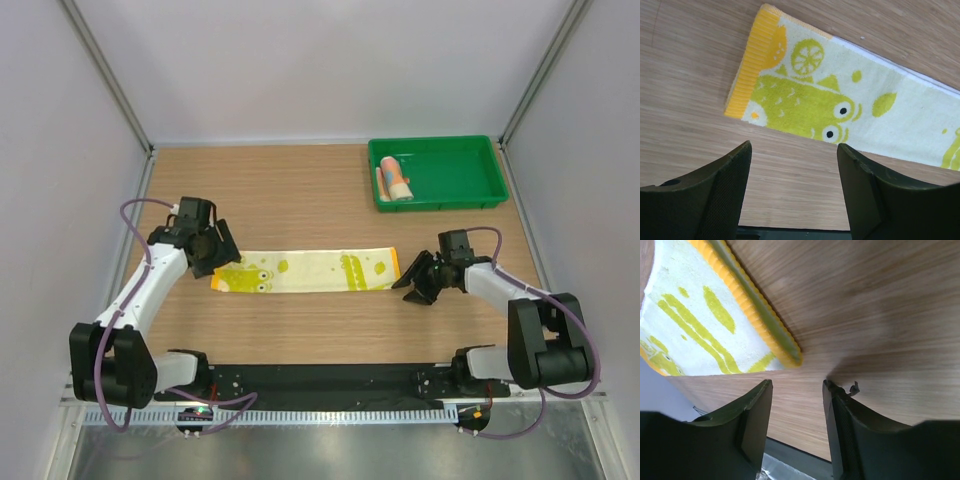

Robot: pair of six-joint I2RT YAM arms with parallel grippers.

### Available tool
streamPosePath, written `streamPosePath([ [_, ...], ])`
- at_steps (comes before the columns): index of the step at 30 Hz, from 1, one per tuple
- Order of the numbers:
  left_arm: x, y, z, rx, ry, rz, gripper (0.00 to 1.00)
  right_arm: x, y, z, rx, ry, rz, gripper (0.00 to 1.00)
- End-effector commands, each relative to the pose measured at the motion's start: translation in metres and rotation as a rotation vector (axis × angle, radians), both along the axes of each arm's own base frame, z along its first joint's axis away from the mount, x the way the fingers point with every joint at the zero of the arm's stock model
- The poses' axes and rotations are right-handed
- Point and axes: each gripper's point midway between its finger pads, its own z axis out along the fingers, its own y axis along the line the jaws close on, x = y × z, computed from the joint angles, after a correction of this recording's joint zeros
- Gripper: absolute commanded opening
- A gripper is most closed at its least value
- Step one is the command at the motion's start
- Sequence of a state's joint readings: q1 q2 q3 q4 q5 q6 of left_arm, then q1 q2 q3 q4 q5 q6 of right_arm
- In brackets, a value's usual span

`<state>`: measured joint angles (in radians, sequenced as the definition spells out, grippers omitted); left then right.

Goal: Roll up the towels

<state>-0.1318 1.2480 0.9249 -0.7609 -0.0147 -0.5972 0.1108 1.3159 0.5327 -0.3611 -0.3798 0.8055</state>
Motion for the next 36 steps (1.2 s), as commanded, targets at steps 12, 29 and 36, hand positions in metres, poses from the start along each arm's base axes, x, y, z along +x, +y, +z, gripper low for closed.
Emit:
streamPosePath([
  [12,-0.005,-0.004,-0.004,0.007,0.018,-0.038,0.69,0.029,-0.011,-0.018,-0.096,-0.035,-0.017,0.29],
  [29,-0.012,0.002,0.010,0.068,0.021,-0.075,0.69,0.021,-0.098,0.015,-0.387,-0.009,-0.143,0.01],
  [36,-0.016,0.008,0.011,0.096,-0.013,-0.068,0.70,0.032,-0.107,0.052,-0.486,-0.071,-0.075,0.01],
])
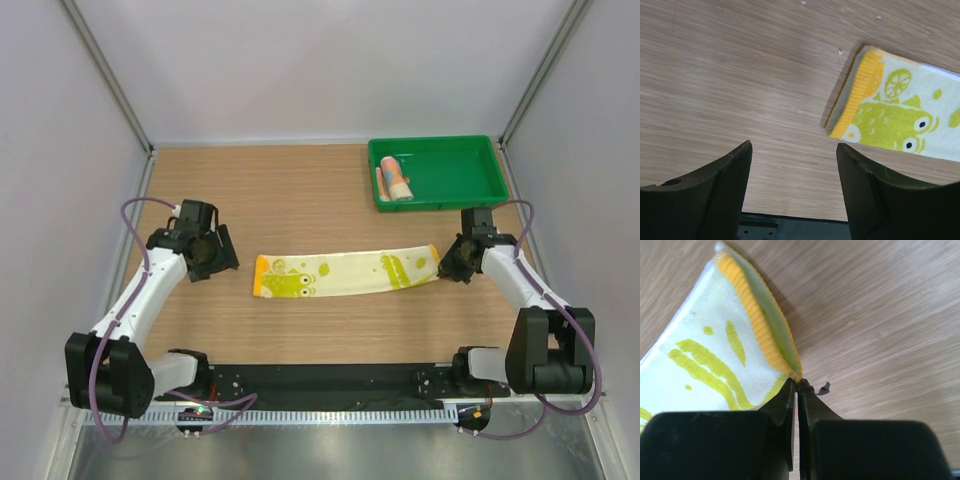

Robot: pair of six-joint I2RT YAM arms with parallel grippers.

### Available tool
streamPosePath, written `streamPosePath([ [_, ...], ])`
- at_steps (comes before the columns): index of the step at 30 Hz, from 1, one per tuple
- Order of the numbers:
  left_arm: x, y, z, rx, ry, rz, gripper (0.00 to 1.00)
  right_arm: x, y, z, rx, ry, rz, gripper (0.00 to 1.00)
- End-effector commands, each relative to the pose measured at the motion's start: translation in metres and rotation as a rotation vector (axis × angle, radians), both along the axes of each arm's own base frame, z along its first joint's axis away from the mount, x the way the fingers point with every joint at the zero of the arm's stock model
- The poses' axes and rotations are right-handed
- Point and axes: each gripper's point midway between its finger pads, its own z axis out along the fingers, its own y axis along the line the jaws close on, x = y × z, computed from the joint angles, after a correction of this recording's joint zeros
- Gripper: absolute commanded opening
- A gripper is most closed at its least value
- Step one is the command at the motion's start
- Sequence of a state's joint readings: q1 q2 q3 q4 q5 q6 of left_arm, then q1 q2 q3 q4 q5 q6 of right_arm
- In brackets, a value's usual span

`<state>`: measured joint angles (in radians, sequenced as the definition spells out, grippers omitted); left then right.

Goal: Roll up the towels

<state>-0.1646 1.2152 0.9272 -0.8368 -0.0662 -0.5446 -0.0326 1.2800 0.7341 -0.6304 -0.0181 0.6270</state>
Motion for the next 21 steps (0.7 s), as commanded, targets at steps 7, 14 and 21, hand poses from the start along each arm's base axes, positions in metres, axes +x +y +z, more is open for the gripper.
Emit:
streamPosePath([
  [7,0.003,0.002,0.010,0.019,-0.047,-0.020,0.69,0.036,0.058,0.087,-0.195,-0.154,0.275,0.01],
  [14,0.001,0.005,0.017,0.023,-0.084,-0.002,0.69,0.058,0.167,0.148,-0.138,-0.333,0.500,0.01],
  [21,0.000,0.008,0.021,0.030,-0.106,0.010,0.70,0.053,0.263,0.163,-0.101,-0.377,0.691,0.01],
])
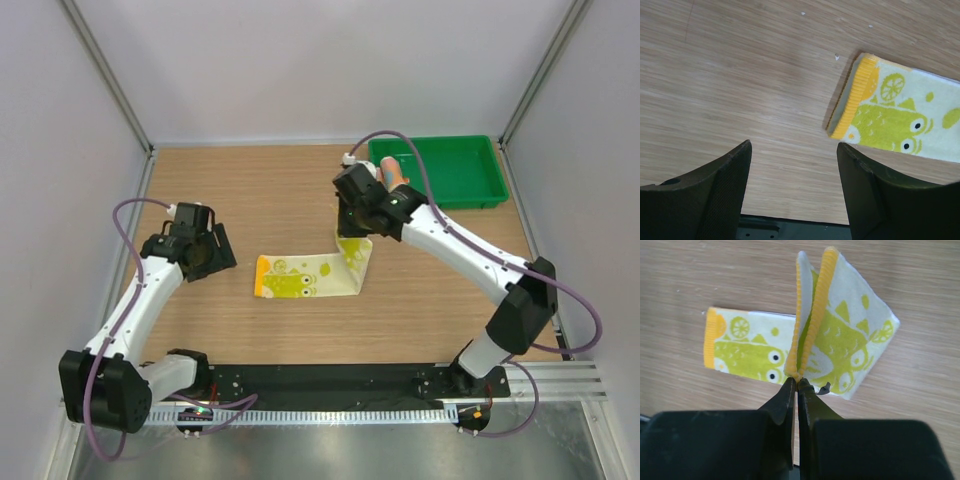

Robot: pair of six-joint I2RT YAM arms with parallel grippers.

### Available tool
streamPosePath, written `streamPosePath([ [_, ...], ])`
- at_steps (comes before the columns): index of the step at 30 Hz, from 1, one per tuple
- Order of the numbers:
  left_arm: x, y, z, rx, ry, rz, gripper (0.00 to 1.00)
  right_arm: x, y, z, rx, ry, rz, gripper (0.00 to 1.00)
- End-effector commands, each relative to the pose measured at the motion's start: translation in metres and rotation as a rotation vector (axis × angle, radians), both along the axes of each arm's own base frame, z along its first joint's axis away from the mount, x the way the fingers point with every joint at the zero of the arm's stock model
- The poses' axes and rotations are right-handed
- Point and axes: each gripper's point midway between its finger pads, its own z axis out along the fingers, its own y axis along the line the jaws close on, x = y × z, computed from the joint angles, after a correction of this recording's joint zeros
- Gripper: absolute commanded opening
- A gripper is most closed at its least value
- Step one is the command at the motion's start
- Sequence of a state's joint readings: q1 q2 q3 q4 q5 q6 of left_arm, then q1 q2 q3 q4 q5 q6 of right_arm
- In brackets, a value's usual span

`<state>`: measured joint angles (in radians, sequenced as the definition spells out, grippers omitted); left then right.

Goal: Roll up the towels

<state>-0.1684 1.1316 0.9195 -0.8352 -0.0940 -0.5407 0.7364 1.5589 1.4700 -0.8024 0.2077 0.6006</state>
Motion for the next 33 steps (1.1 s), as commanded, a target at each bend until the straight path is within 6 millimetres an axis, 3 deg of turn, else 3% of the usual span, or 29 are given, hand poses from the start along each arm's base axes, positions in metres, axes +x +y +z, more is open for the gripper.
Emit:
streamPosePath([
  [1,0.001,0.003,0.005,0.017,-0.031,0.004,0.70,0.003,0.035,0.018,0.018,-0.047,0.035,0.01],
  [3,0.001,0.004,0.006,0.020,-0.034,0.007,0.70,-0.002,0.058,0.009,0.008,-0.034,0.076,0.01],
  [7,0.001,0.006,0.006,0.027,-0.035,0.015,0.71,-0.005,0.092,0.011,0.022,-0.042,0.120,0.01],
  [16,0.001,0.009,0.007,0.040,-0.042,0.025,0.71,-0.024,0.146,0.003,0.033,-0.036,0.215,0.01],
  [19,0.001,0.009,0.007,0.039,-0.041,0.027,0.71,-0.031,0.160,-0.012,0.023,-0.016,0.239,0.01],
  [24,0.000,0.011,0.007,0.046,-0.039,0.033,0.71,-0.057,0.187,-0.054,-0.023,0.034,0.311,0.01],
  [26,0.000,0.011,0.007,0.049,-0.039,0.032,0.71,-0.066,0.194,-0.066,-0.031,0.049,0.337,0.13],
  [29,0.000,0.013,0.007,0.060,-0.040,0.038,0.71,-0.078,0.209,-0.079,-0.026,0.049,0.374,0.46],
  [30,0.000,0.013,0.006,0.059,-0.037,0.041,0.71,-0.082,0.212,-0.079,-0.025,0.048,0.382,0.63],
  [33,0.000,0.014,0.006,0.065,-0.036,0.044,0.71,-0.080,0.211,-0.079,-0.025,0.043,0.367,0.78],
])
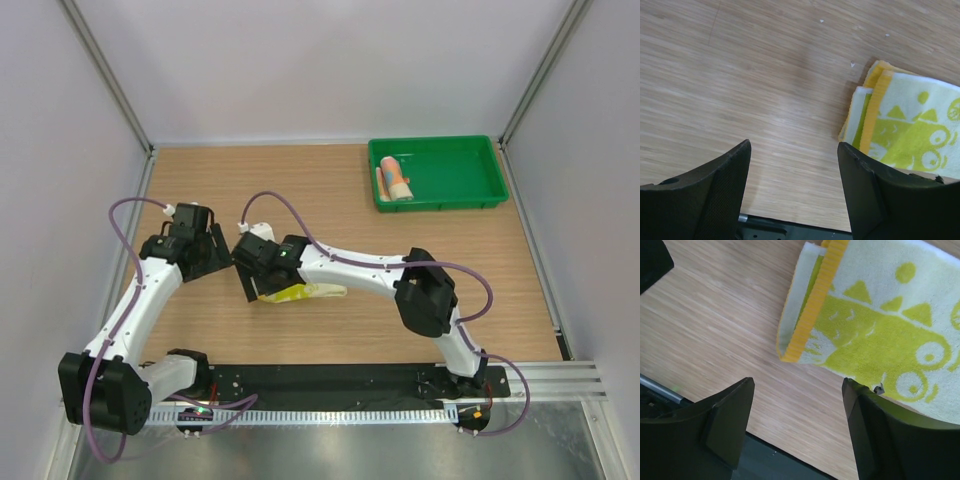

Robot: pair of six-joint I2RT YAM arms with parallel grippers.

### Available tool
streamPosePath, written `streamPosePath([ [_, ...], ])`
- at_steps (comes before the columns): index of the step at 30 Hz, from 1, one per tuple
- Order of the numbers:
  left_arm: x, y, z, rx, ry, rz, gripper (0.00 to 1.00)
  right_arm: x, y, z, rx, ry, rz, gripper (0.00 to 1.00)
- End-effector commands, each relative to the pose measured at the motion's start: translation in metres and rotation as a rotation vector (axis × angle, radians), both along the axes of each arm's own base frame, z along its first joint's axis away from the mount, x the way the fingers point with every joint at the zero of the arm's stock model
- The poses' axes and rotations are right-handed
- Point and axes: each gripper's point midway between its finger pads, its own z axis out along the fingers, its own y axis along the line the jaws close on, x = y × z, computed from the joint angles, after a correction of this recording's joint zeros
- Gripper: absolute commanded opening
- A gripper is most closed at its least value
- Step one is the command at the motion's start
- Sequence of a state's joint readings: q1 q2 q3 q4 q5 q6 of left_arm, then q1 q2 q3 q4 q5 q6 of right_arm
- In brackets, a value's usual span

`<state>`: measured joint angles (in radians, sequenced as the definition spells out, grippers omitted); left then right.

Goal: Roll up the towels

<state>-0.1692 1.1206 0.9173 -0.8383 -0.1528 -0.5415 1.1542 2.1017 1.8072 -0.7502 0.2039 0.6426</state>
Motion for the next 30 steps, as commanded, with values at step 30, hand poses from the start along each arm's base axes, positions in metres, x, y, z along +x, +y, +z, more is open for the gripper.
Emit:
streamPosePath([
  [30,0.029,-0.109,-0.080,-0.265,0.227,-0.165,0.56,0.022,-0.209,-0.010,-0.071,-0.026,-0.290,0.74],
])
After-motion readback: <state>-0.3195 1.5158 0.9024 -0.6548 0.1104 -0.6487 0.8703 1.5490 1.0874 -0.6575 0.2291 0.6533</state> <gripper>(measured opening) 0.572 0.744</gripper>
